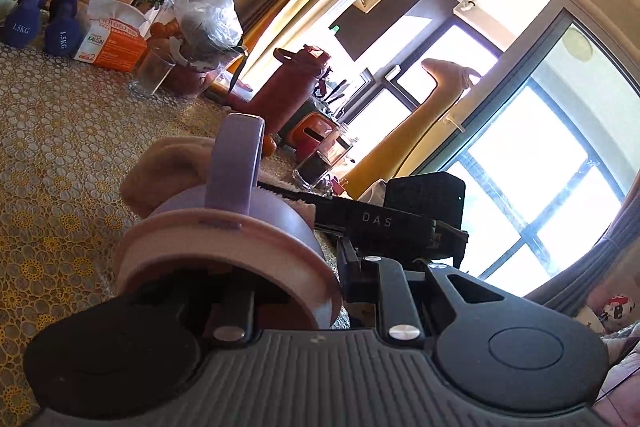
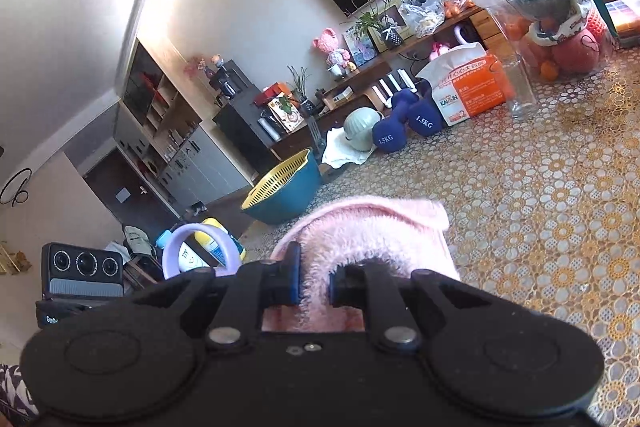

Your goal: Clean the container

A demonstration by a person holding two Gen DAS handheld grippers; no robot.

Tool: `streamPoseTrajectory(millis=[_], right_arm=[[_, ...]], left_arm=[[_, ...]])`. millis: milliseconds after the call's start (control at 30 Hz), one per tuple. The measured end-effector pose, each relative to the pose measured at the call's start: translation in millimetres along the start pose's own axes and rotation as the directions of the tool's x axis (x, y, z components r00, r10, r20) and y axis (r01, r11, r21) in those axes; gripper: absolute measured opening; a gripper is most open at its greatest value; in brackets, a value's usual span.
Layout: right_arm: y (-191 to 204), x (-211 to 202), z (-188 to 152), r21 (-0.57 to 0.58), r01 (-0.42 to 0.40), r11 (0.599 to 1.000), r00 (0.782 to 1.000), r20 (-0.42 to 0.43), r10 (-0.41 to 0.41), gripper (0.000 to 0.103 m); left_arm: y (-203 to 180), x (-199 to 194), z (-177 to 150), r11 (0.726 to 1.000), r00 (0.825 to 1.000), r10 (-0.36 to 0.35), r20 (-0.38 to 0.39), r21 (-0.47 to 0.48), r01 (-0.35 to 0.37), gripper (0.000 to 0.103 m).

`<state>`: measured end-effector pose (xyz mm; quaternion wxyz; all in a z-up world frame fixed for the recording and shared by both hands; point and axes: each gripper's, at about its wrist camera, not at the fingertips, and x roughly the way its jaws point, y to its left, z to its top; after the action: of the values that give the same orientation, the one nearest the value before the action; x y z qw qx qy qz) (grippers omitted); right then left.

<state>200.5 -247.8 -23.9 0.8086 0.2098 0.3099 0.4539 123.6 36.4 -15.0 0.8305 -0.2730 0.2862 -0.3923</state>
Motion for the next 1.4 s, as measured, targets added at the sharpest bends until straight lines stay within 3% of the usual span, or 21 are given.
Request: streamPoseTrajectory(millis=[100, 600, 700, 867, 1000, 1167, 1400], right_arm=[[0.3, 7.4, -3.0, -0.020, 0.023, 1.000, 0.999, -0.029, -0.023, 0.012], [-24.6, 0.5, -9.8, 0.086, -0.010, 0.996, 1.000, -0.005, 0.010, 0.012], [-22.6, -0.1, -15.3, 0.065, -0.004, 0.998, 0.999, -0.037, 0.007, 0.012], [-1.6, -5.8, -23.5, -0.090, 0.031, 0.995, 0.992, -0.120, -0.042, 0.012], [-3.8, -23.2, -4.1, -0.082, 0.072, 0.994, 0.996, -0.052, -0.076, 0.012], [-3.1, -26.2, 24.9, -0.056, 0.046, 0.997, 0.998, 0.039, -0.044, 0.012], [1.8, 4.0, 22.9, -0.090, 0.033, 0.995, 0.999, -0.022, -0.035, 0.013]], left_arm=[[-4.6, 3.6, 4.7, 1.000, 1.000, 0.006, -0.002, 0.023, -0.006, 0.021], [-9.6, 7.6, 25.1, 0.999, 1.000, 0.009, 0.027, 0.052, -0.011, 0.021], [-8.1, 3.9, 27.9, 0.998, 0.999, 0.028, 0.038, 0.057, -0.030, 0.021], [-7.6, 2.7, 27.5, 0.992, 0.997, 0.081, 0.000, 0.102, -0.081, 0.021], [-11.9, 6.3, 20.5, 0.990, 0.997, 0.080, -0.023, 0.122, -0.076, 0.021], [-22.1, 19.7, 10.7, 0.984, 0.995, 0.079, -0.069, 0.165, -0.067, 0.021], [-25.3, 26.8, 11.4, 0.976, 0.992, 0.107, -0.072, 0.200, -0.091, 0.022]])
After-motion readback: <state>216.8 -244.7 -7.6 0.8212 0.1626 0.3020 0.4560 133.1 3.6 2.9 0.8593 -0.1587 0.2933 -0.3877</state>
